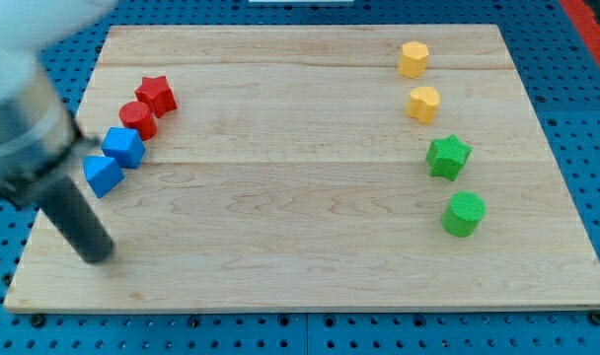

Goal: Push the blue blocks slightly towards up

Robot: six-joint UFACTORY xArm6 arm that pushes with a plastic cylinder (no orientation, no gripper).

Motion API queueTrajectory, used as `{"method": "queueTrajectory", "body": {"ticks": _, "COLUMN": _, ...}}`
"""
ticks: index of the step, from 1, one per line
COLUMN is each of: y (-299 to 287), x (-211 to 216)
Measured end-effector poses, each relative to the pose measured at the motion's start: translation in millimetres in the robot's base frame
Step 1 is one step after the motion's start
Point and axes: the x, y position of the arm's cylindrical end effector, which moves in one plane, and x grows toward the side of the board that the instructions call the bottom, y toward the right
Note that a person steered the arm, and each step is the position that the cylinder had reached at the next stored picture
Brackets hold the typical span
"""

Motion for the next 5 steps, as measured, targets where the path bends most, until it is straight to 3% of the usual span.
{"method": "queueTrajectory", "body": {"ticks": 1, "y": -3, "x": -62}}
{"method": "queueTrajectory", "body": {"ticks": 2, "y": 30, "x": -101}}
{"method": "queueTrajectory", "body": {"ticks": 3, "y": 83, "x": -140}}
{"method": "queueTrajectory", "body": {"ticks": 4, "y": 118, "x": -151}}
{"method": "queueTrajectory", "body": {"ticks": 5, "y": 180, "x": -203}}
